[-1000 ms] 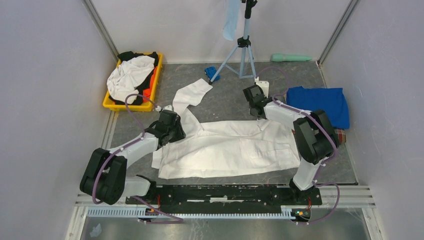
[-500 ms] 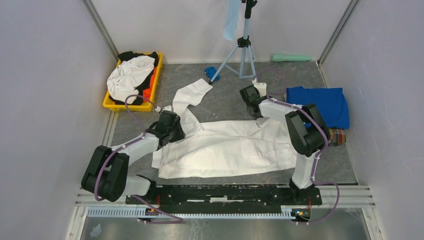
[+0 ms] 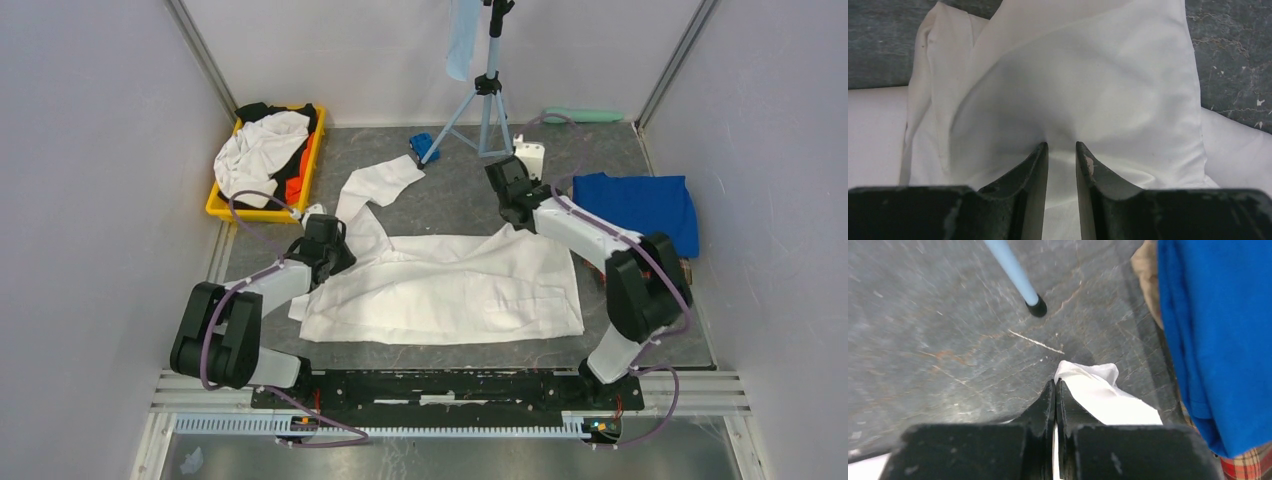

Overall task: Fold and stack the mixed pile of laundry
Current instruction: Fold the shirt.

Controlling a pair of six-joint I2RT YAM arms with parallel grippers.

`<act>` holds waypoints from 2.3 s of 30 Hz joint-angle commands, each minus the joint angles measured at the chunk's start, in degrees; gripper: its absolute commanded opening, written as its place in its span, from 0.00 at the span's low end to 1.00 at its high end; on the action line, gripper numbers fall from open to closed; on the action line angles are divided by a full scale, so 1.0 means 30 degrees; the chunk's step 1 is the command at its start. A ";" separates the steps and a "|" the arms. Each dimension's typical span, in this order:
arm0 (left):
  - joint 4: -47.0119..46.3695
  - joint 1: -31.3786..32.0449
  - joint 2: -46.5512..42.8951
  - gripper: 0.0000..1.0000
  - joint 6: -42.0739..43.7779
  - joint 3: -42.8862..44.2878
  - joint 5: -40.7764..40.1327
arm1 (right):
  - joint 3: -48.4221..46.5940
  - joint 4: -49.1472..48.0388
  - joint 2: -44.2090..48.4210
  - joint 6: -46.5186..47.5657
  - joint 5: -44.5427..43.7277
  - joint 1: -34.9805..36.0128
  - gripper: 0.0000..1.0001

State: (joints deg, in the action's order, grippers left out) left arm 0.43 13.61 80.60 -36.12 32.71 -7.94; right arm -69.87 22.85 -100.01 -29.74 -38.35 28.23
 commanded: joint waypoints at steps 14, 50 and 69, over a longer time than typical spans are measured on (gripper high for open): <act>0.0050 -0.0346 -0.1279 0.31 -0.0884 -0.1323 -0.1021 | 1.1901 -0.4845 0.7773 -0.3649 0.0221 0.0227 0.00; 0.2920 -0.0287 -0.7178 0.34 -0.0590 -0.2593 -0.1984 | 1.3265 -0.7647 1.2212 -0.0912 0.9451 -0.4341 0.62; 0.2968 -0.0287 -0.5638 0.32 -0.0611 -0.2293 -0.2249 | 0.7535 -0.7709 0.4691 0.0104 0.9566 -0.1222 0.21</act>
State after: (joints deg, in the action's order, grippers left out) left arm 9.78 12.88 61.93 -36.71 23.94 -13.32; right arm -42.48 -2.42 -81.97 -31.44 -6.96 24.64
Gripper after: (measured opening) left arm 0.323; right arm 0.227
